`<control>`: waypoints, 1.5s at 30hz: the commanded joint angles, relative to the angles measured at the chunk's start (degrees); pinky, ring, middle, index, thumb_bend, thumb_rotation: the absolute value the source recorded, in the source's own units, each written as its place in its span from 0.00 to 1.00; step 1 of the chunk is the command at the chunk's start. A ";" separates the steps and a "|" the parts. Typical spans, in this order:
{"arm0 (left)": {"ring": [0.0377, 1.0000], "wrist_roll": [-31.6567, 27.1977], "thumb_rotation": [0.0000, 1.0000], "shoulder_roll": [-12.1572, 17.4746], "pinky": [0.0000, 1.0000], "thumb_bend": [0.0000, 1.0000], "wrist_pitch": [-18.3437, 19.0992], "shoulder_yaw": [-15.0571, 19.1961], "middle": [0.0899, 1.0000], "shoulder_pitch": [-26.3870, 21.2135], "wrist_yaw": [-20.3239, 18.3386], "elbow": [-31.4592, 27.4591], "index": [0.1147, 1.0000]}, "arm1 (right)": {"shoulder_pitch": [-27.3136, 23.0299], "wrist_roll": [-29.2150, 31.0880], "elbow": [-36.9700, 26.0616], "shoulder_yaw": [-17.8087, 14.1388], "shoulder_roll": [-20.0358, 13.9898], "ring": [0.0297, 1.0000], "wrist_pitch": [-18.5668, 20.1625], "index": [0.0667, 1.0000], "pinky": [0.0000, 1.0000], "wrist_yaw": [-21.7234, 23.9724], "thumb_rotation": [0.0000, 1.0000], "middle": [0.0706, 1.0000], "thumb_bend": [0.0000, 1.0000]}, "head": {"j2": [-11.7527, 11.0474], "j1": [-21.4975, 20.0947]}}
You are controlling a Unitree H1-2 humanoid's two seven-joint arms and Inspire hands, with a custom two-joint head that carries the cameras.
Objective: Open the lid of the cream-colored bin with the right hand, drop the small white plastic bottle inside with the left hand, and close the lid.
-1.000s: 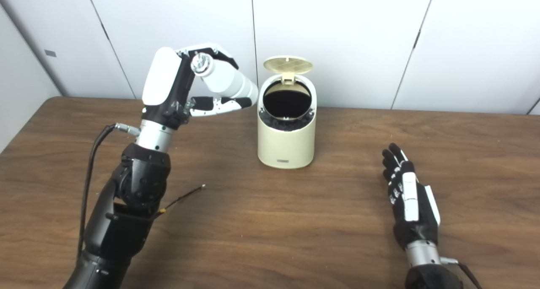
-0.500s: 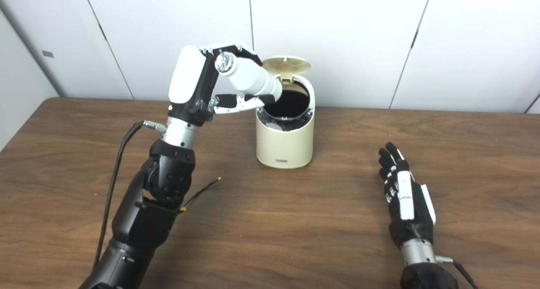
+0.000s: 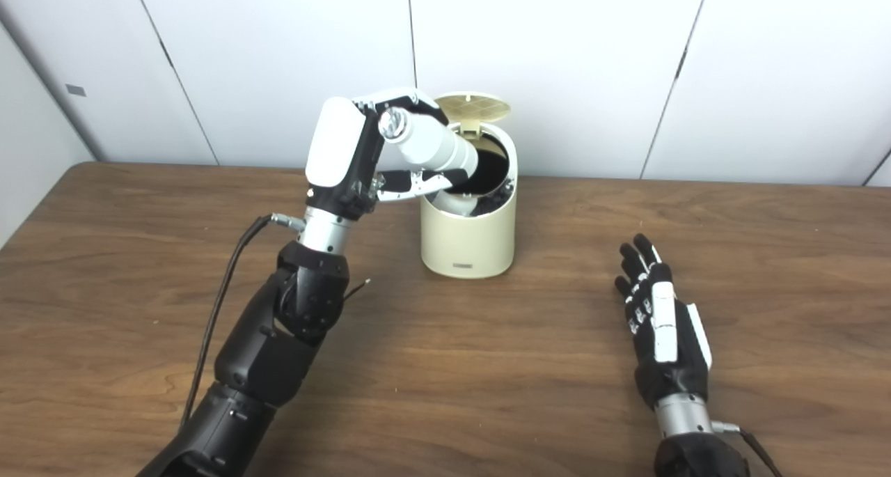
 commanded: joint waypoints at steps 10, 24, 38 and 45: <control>0.38 3.77 0.00 0.67 0.33 0.47 -2.89 -2.76 0.47 -4.27 5.24 2.74 0.42 | -0.99 0.77 -0.93 0.45 -0.36 0.98 -0.51 0.96 0.96 0.97 0.94 0.94 0.58 | -0.64 0.24; 0.39 6.87 0.00 1.08 0.33 0.47 -1.79 -4.50 0.47 -6.31 8.12 5.93 0.43 | -0.72 2.15 -1.38 0.88 -0.49 0.99 0.32 0.92 0.96 2.21 0.95 0.94 0.61 | -0.50 0.07; 0.39 8.58 0.00 1.69 0.32 0.47 -0.90 -5.25 0.46 -8.11 8.71 7.40 0.42 | -0.30 3.64 -1.05 0.99 -0.40 1.00 0.21 0.92 1.00 2.66 0.93 0.94 0.63 | -0.35 0.32; 0.40 9.71 0.00 2.45 0.33 0.47 -0.19 -6.33 0.45 -8.83 8.42 7.90 0.40 | -0.33 5.43 -1.25 0.62 -0.20 1.00 0.40 0.93 1.00 2.92 0.93 0.94 0.63 | -0.18 0.31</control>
